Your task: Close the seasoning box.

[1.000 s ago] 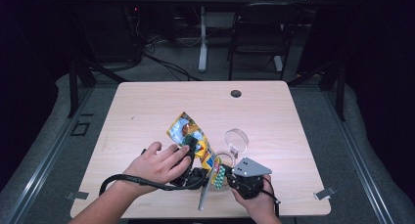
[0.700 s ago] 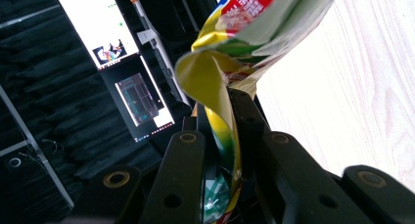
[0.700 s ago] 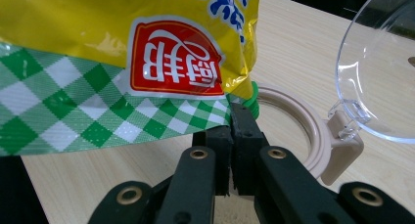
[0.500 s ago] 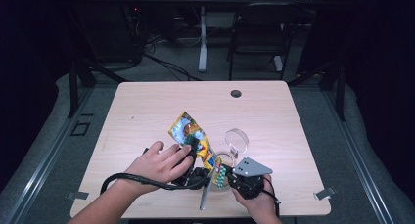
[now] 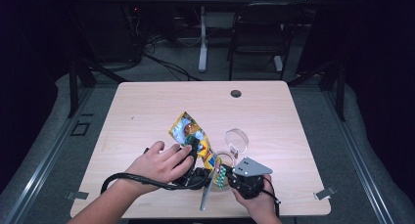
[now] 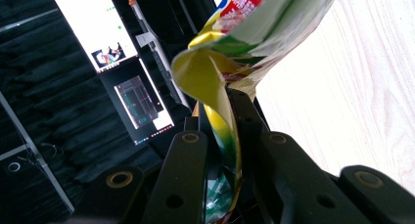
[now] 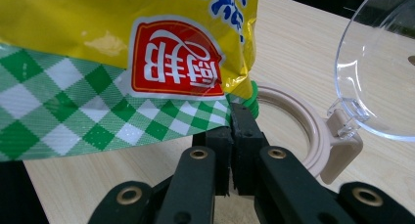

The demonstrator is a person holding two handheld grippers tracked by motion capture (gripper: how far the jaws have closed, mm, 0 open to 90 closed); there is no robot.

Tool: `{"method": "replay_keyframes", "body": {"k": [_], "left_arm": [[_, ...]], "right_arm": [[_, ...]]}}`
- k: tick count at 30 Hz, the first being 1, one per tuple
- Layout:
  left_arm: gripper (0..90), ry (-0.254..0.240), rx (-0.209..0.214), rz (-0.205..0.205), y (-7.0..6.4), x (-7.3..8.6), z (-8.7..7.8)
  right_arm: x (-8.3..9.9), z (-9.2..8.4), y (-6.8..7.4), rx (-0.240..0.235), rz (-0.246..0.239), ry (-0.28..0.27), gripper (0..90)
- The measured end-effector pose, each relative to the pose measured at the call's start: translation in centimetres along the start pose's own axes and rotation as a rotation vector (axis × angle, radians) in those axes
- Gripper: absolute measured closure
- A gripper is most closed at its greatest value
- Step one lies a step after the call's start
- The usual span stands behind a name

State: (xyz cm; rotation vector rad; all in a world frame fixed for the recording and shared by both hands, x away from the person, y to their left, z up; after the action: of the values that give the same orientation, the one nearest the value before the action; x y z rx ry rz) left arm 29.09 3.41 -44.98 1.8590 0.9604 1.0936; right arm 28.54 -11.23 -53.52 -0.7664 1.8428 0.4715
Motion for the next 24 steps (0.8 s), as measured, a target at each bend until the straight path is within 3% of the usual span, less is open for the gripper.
{"method": "replay_keyframes", "body": {"k": [11, 12, 24], "left_arm": [[86.2, 0.000, 0.008, -0.003, 0.02, -0.04, 0.03], [86.2, 0.002, 0.003, 0.016, 0.19, -0.08, 0.00], [86.3, 0.000, 0.006, 0.001, 0.14, -0.15, 0.00]], "right_arm": [[0.03, 0.09, 0.09, 0.000, 0.000, 0.004, 88.2], [0.03, 0.09, 0.09, 0.000, 0.000, 0.003, 88.2], [0.05, 0.15, 0.09, -0.002, 0.002, 0.002, 88.1]]}}
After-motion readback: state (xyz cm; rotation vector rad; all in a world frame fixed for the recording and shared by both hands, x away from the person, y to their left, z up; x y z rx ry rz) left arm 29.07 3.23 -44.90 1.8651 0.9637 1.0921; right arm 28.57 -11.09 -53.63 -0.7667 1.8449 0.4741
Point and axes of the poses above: each handheld gripper's, and its own axes: z roughly forward along the jaws, x roughly out of its underside, y roughly to its left, the point moved 5 cm from there along z, roughly forward along the jaws, and after that the axes turned 6 degrees about -y, right-handed, at the moved point
